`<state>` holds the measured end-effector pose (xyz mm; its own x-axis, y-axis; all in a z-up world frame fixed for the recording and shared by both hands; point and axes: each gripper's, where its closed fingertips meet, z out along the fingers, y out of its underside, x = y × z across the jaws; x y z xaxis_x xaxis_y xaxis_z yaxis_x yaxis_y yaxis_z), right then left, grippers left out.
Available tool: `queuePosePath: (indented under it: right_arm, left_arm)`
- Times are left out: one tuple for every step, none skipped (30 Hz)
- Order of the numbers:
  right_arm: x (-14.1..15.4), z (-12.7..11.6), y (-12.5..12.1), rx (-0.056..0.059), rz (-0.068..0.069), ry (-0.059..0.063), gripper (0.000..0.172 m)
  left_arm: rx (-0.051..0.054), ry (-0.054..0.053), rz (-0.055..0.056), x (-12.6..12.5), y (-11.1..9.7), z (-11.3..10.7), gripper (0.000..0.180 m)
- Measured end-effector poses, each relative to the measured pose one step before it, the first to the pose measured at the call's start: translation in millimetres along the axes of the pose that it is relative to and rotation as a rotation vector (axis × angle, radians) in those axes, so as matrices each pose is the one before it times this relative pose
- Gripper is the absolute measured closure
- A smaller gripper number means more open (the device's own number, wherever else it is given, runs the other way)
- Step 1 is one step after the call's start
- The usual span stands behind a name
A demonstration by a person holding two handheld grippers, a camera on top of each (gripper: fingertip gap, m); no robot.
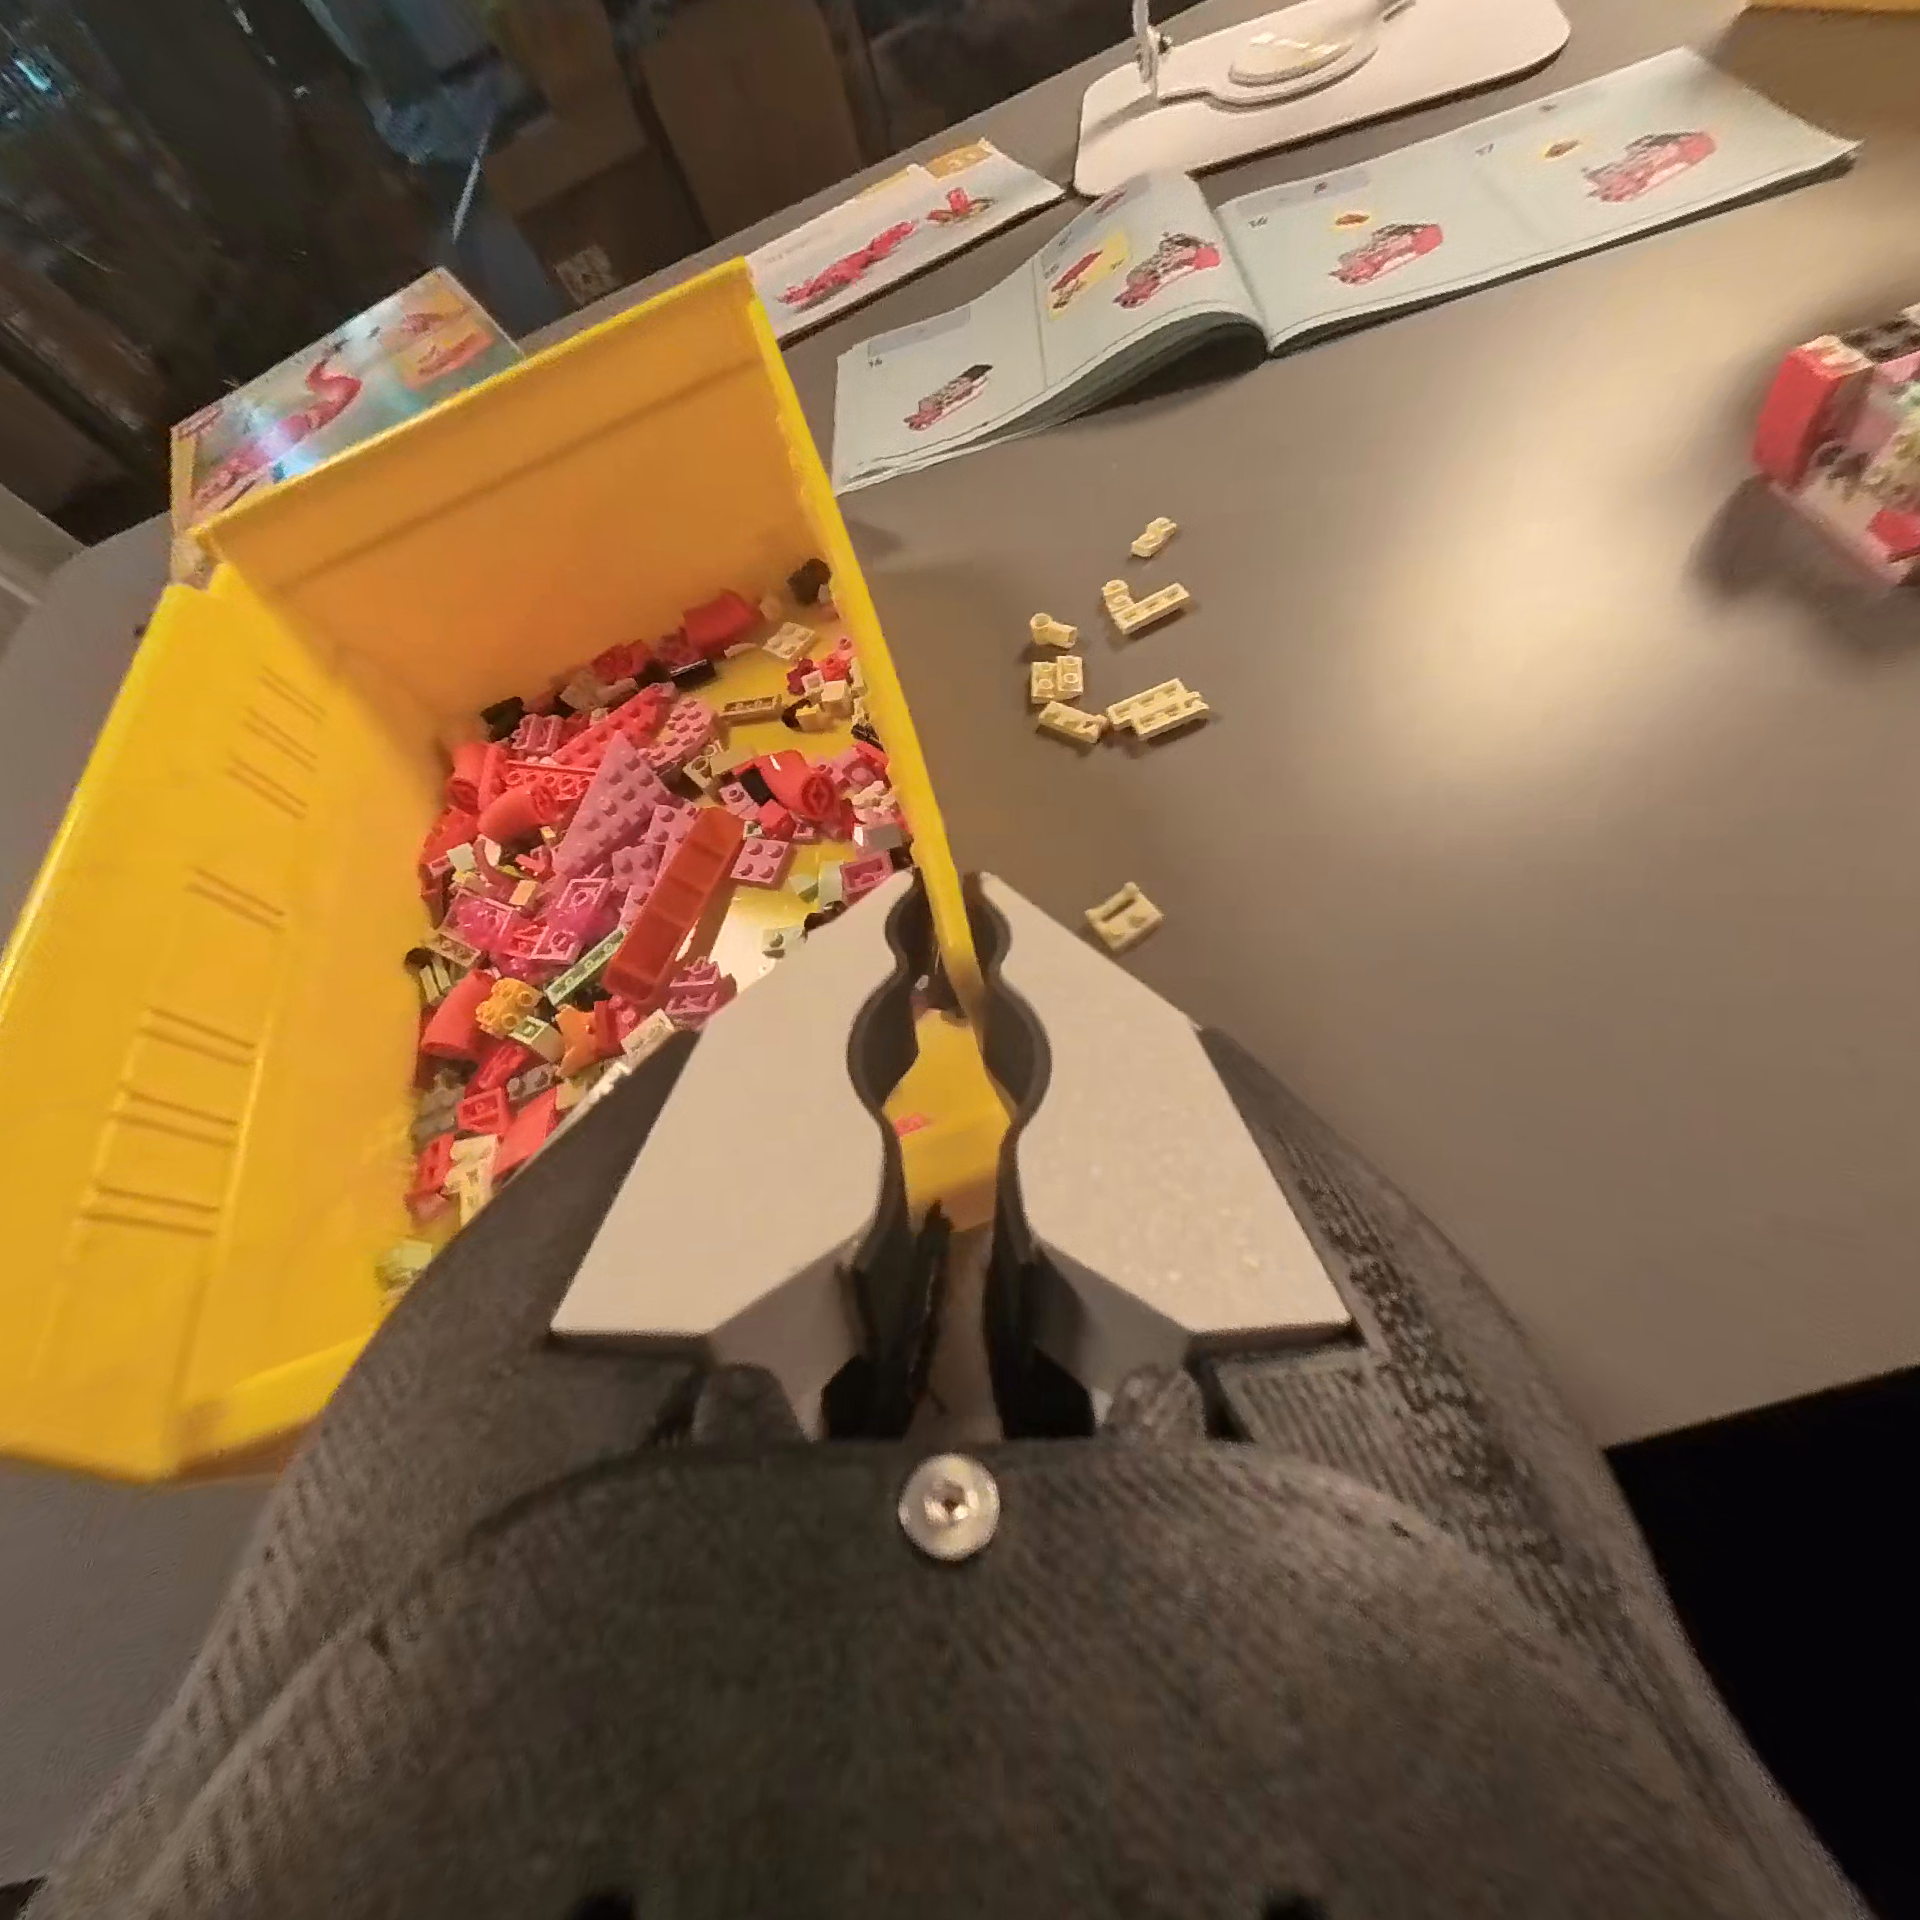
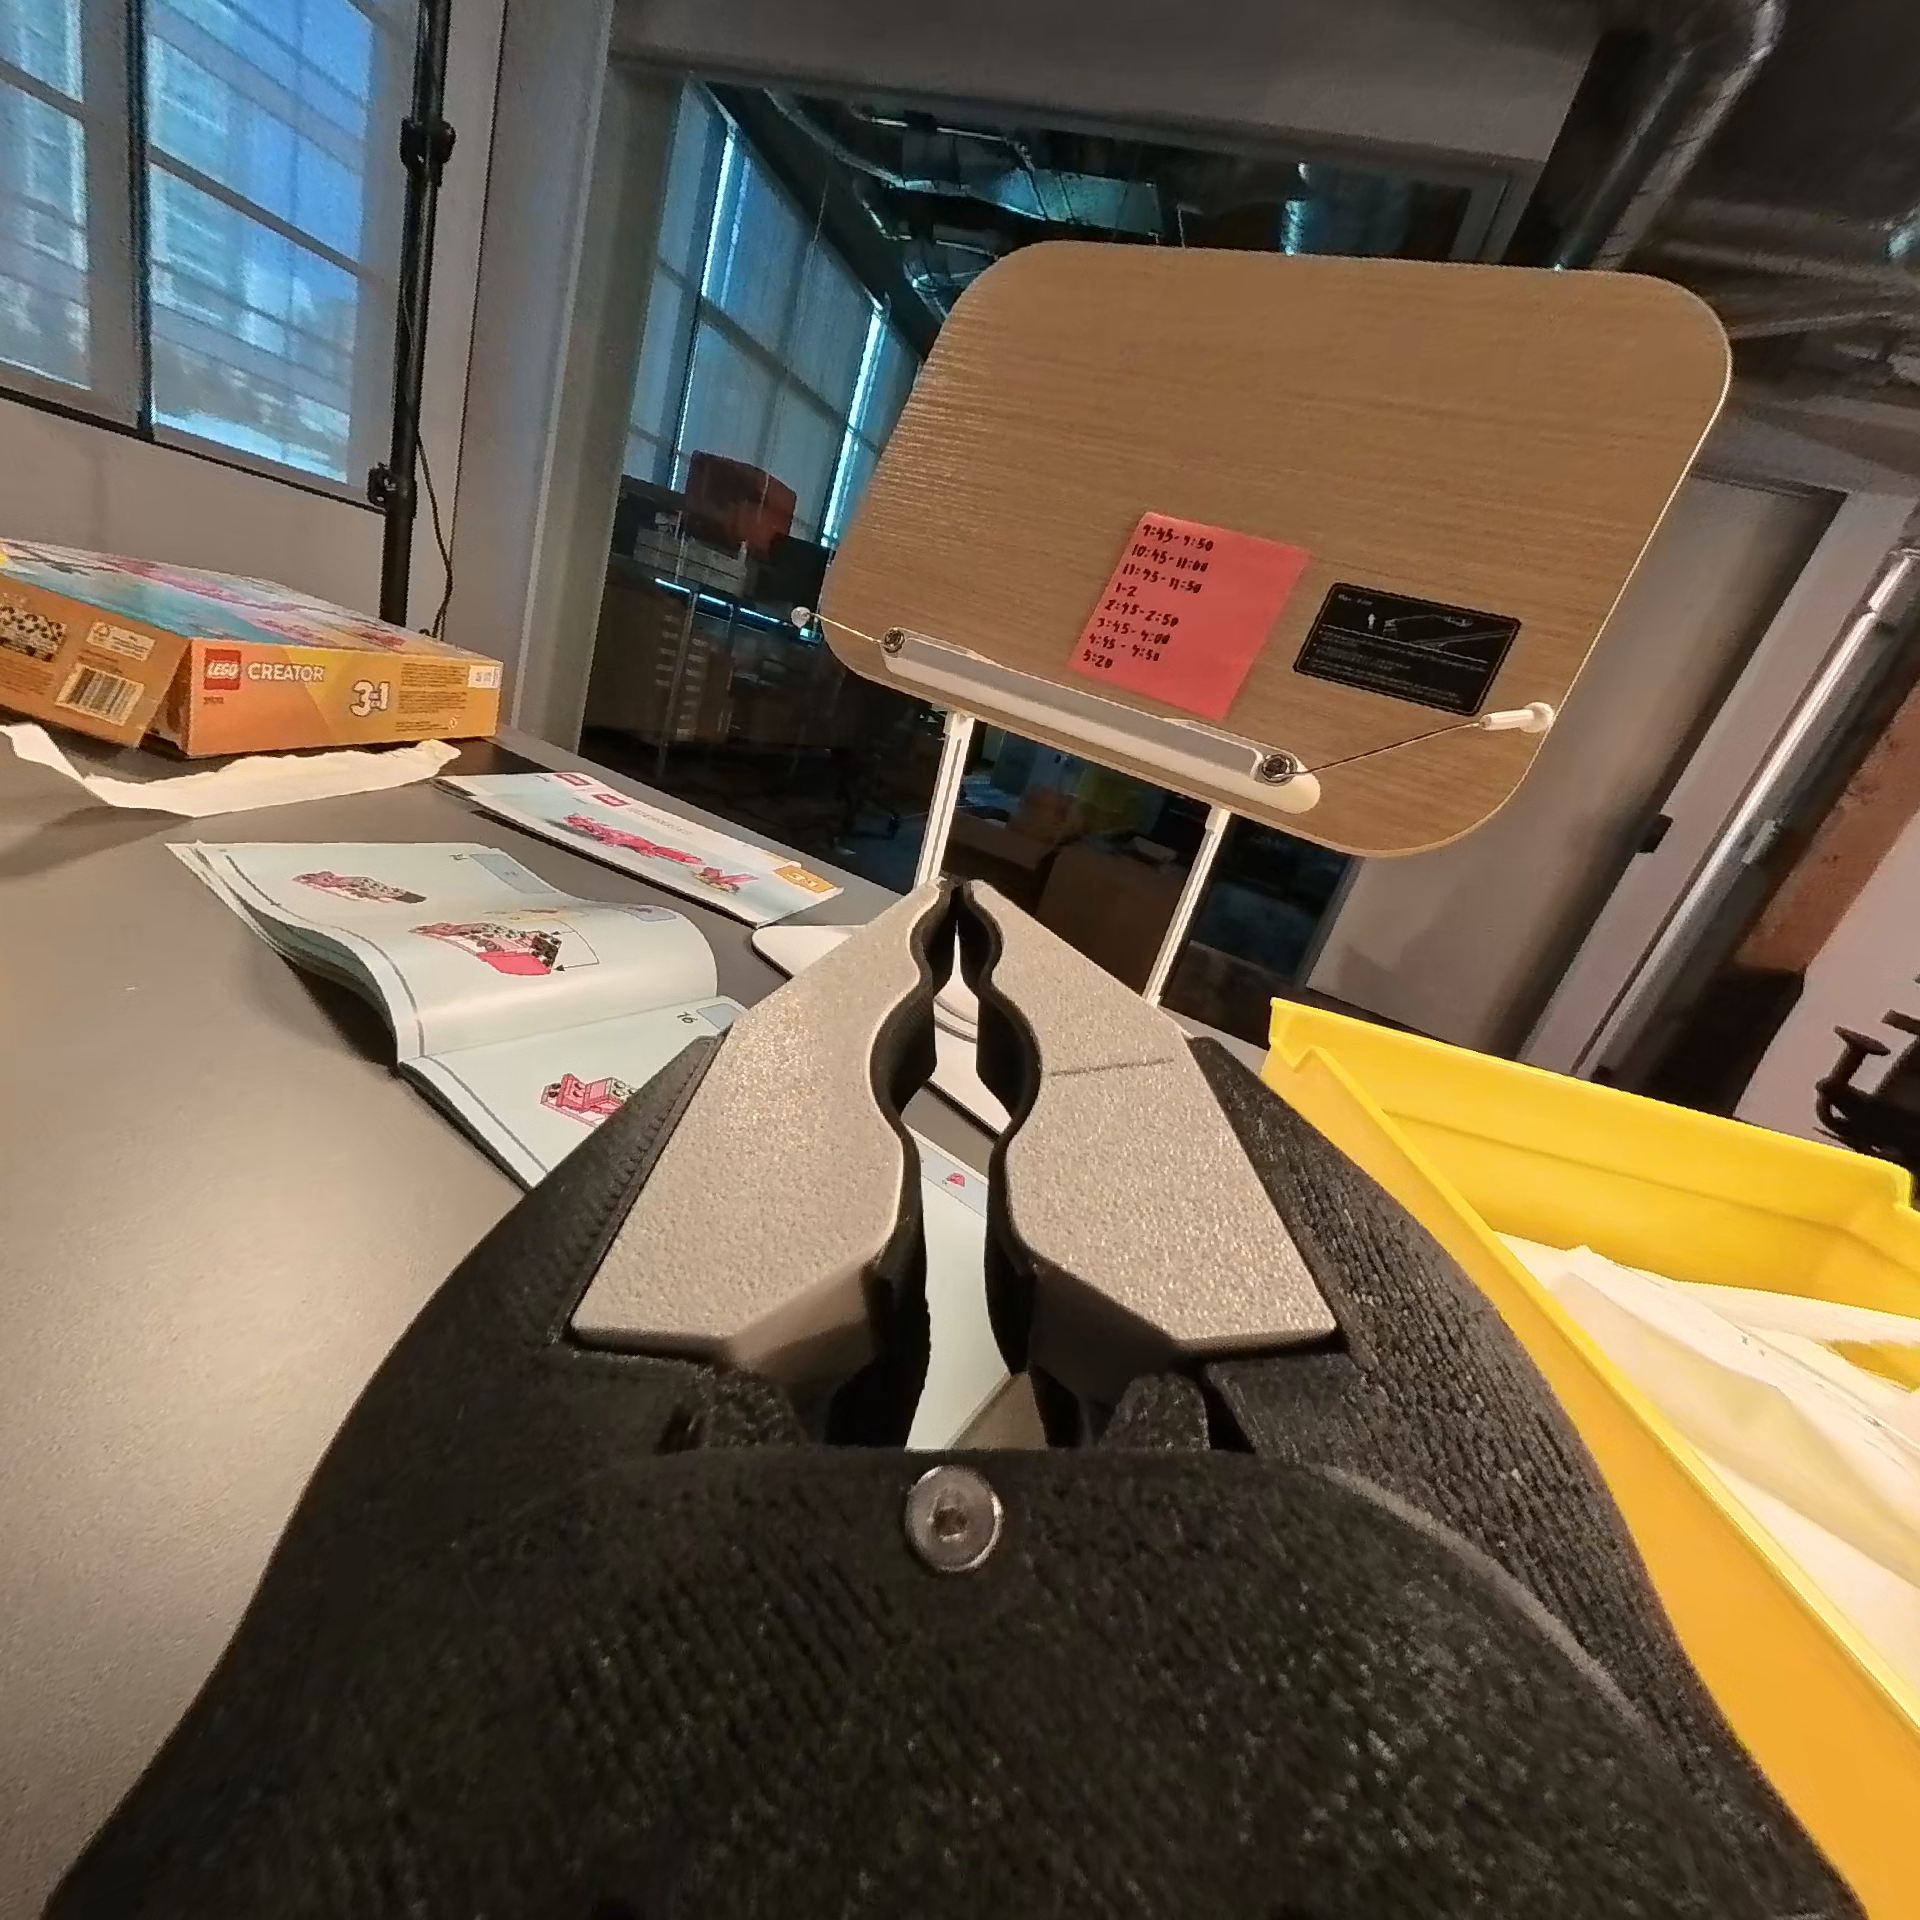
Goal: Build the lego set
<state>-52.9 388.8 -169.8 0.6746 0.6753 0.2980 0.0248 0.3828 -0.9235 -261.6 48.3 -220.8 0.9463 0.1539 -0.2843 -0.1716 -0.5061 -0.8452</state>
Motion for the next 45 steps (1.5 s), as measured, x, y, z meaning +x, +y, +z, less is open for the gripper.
queuePosePath:
  right_arm:
    - [-0.2,0.23,0.3,-0.0016,0.0002,-0.0008,0.172]
    - [-0.03,0.19,0.24,-0.0012,-0.0002,-0.0003,0.172]
    - [-0.17,0.1,0.16,-0.0002,0.0,-0.001,0.172]
    - [-0.18,0.14,-0.02,-0.0002,0.0005,-0.0012,0.172]
    - [-0.11,-0.1,0.1,0.0,0.0002,-0.001,0.172]
    - [-0.03,0.05,0.07,-0.0002,0.0006,-0.0004,0.172]
    - [-0.04,-0.03,0.08,-0.0002,0.0012,-0.0006,0.172]
    - [0.1,-0.1,-0.12,0.0005,0.0016,-0.0006,0.172]
    - [0.01,-0.03,-0.04,0.0009,0.0019,-0.0014,0.172]
    - [-0.1,0.0,0.03,0.0003,0.0024,-0.0014,0.172]
    - [0.09,0.08,0.2,-0.0003,0.0027,-0.0009,0.172]
    - [0.23,0.15,0.18,-0.0006,0.003,-0.0005,0.172]
    - [0.24,-0.03,0.1,0.0001,0.0029,0.0003,0.172]
    - [0.53,-0.06,-0.02,0.0006,0.0032,0.0008,0.172]
    - [0.43,-0.02,0.1,0.0004,0.0036,0.001,0.172]
    - [0.49,-0.05,-0.04,0.0007,0.0036,0.0007,0.172]
    - [0.35,-0.07,0.03,0.0006,0.0033,0.0007,0.172]
    - [0.41,0.11,0.09,0.0,0.0032,0.0004,0.172]
    - [0.21,0.12,0.25,-0.0008,0.0026,0.0003,0.172]
    - [0.21,-0.01,0.19,-0.0008,0.0014,0.0007,0.172]
    - [0.21,0.04,0.08,-0.0003,0.0003,0.0011,0.172]
    - [0.14,0.0,0.01,-0.0001,-0.0004,0.0008,0.172]
    - [0.15,0.04,0.07,-0.0005,-0.0004,0.0014,0.172]
    - [0.25,-0.03,0.26,-0.0009,0.0,0.0014,0.172]
    - [0.21,0.0,0.15,-0.0008,0.0004,0.0013,0.172]
    - [0.26,-0.07,-0.01,0.0001,0.0005,0.0016,0.172]
    - [0.22,-0.06,-0.01,0.0003,0.0008,0.0006,0.172]
    - [-0.02,0.01,-0.01,0.0003,0.0011,-0.0006,0.172]
    - [-0.31,0.16,-0.02,0.0004,0.0003,-0.0021,0.172]
    - [-0.37,0.19,0.42,-0.0019,-0.0006,-0.0023,0.172]
    - [0.18,0.26,0.62,-0.0028,0.0002,0.0011,0.172]
    - [0.26,0.22,0.33,-0.0016,0.001,0.0019,0.172]
    - [0.32,0.07,0.34,-0.0017,0.0017,0.0017,0.172]
    - [0.44,-0.16,0.18,-0.001,0.0012,0.0023,0.172]
    - [0.29,-0.14,-0.17,0.001,0.0008,0.002,0.172]
    - [0.0,-0.17,-0.07,0.0009,0.0007,0.0001,0.172]
    - [-0.13,-0.06,0.11,-0.0008,0.0002,-0.0008,0.172]
    - [-0.16,0.04,0.04,-0.0006,-0.001,-0.0002,0.172]
    - [-0.32,0.12,-0.11,0.0005,-0.001,-0.0013,0.172]
    - [-0.57,0.21,0.03,-0.0002,-0.0005,-0.0029,0.172]
    - [-0.78,0.33,0.07,-0.0005,-0.0009,-0.0036,0.172]
    - [-0.83,0.22,0.19,-0.0007,-0.001,-0.0043,0.172]
    - [-0.86,0.25,0.08,-0.0006,-0.0004,-0.0044,0.172]
    - [-0.63,0.35,0.2,-0.0012,-0.0008,-0.003,0.172]
    - [-0.21,0.02,0.1,-0.0009,-0.0014,-0.0008,0.172]
  left_arm:
    - [-0.0045,0.0074,0.0037,3.82,-0.27,-1.65,0.176]
    - [-0.0028,0.0093,0.0022,4.3,-0.77,-1.33,0.176]
    - [-0.0005,0.0117,-0.0013,4.74,-1.16,-0.93,0.176]
    - [0.0002,0.0108,-0.0018,4.77,-1.35,-0.32,0.176]
    - [0.0013,0.0092,-0.0008,4.65,-1.45,0.03,0.176]
    - [0.0017,0.0099,-0.0007,4.81,-1.54,0.76,0.175]
    - [0.0039,0.0123,-0.0002,4.94,-1.77,1.13,0.174]
    - [0.006,0.0166,-0.0005,4.75,-2.02,1.43,0.173]
    - [0.0083,0.0226,-0.0075,4.7,-2.36,1.5,0.171]
    - [0.0097,0.0298,-0.018,4.73,-2.22,1.56,0.169]
    - [0.0093,0.0368,-0.0239,4.81,-2.05,1.52,0.167]
    - [0.0085,0.0409,-0.0237,4.83,-2.04,1.24,0.164]
    - [0.0109,0.0412,-0.0232,4.54,-2.7,0.37,0.161]
    - [0.0164,0.0332,-0.0192,3.01,-4.07,-0.83,0.156]
    - [0.0214,0.0107,-0.0104,-0.76,-5.2,-2.13,0.149]
    - [0.0219,-0.0114,0.0006,-4.85,-6.02,-3.5,0.145]
    - [0.0242,-0.0203,0.0047,-7.44,-6.96,-4.74,0.141]
    - [0.0276,-0.0306,0.002,-9.97,-8.08,-5.6,0.139]
    - [0.0299,-0.0377,0.0026,-11.97,-8.65,-6.06,0.139]
    - [0.029,-0.0461,0.0008,-14.04,-8.56,-5.8,0.139]
    - [0.0254,-0.0493,-0.0023,-14.83,-7.75,-5.07,0.139]
    - [0.0211,-0.0452,-0.0071,-13.98,-6.91,-4.1,0.139]
    - [0.0196,-0.0345,-0.0108,-11.34,-6.08,-3.14,0.139]
    - [0.0172,-0.0233,-0.0106,-8.49,-5.14,-2.01,0.139]
    - [0.0109,-0.0175,-0.0074,-6.28,-3.5,-0.86,0.139]
    - [0.0036,-0.0116,-0.0026,-4.25,-1.81,0.07,0.138]
    - [-0.0028,-0.007,-0.0002,-2.54,-0.49,1.01,0.137]
    - [-0.0042,-0.0009,0.001,-0.76,0.22,1.39,0.136]
    - [-0.0038,0.0039,0.002,0.69,0.42,1.76,0.136]
    - [-0.0014,0.0098,0.0046,2.27,0.29,1.91,0.136]
    - [-0.0015,0.0188,0.0099,4.26,0.57,2.51,0.137]
    - [-0.0064,0.0223,0.0152,5.06,1.63,3.37,0.137]
    - [-0.0166,0.0209,0.0178,4.65,2.86,4.25,0.137]
    - [-0.0229,0.0147,0.0165,3.45,3.27,4.48,0.136]
    - [-0.0177,0.0097,0.014,2.44,2.03,4.04,0.136]
    - [-0.008,0.0102,0.0103,2.09,0.2,3.37,0.136]
    - [-0.0027,0.0135,0.0069,1.89,-1.16,3.37,0.136]
    - [-0.0068,0.0193,0.0075,1.65,-1.23,3.95,0.138]
    - [-0.0177,0.0358,0.0156,2.89,0.06,5.4,0.146]
    - [-0.0309,0.0553,0.0221,4.51,2.21,8.01,0.154]
    - [-0.0516,0.0596,0.014,3.81,4.84,10.55,0.155]
    - [-0.062,0.0441,0.0085,0.1,5.51,11.92,0.156]
    - [-0.0599,0.0217,0.0156,-4.5,4.64,12.13,0.157]
    - [-0.0496,-0.0012,0.0203,-9.16,3.09,11.97,0.16]
    - [-0.0435,-0.0248,0.0099,-13.98,2.04,11.61,0.162]
